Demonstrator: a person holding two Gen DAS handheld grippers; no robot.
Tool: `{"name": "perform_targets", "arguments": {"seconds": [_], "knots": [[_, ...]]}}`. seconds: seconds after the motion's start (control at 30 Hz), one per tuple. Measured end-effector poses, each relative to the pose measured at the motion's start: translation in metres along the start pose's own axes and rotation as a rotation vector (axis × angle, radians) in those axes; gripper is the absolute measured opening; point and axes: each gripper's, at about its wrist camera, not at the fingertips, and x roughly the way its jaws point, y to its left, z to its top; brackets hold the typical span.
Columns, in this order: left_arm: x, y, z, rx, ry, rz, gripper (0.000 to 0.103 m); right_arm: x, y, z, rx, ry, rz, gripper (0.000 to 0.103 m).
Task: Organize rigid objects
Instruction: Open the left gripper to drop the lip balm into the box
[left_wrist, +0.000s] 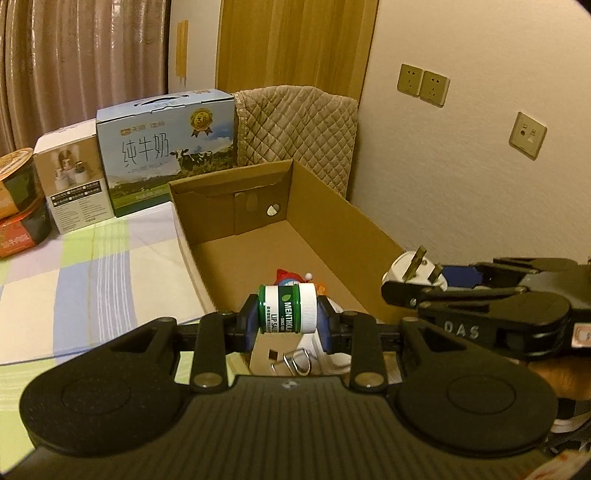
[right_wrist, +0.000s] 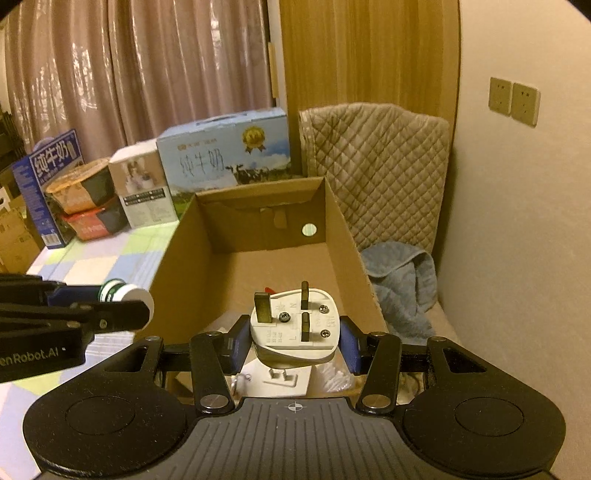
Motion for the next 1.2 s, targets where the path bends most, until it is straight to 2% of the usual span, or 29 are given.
{"name": "perform_targets", "arguments": {"seconds": [0.7,1.2], "knots": [[0.049,0.004,0.015,0.024,0.058,-0.003,0.027,0.055,-0.019,0.005,0.008,0.08,-0.003,0.047],[0.072,0.006,0.016,0.048,0.093,-0.002,0.027,0.068,-0.024,0.003,0.021,0.101,-0.001,0.047]]}}
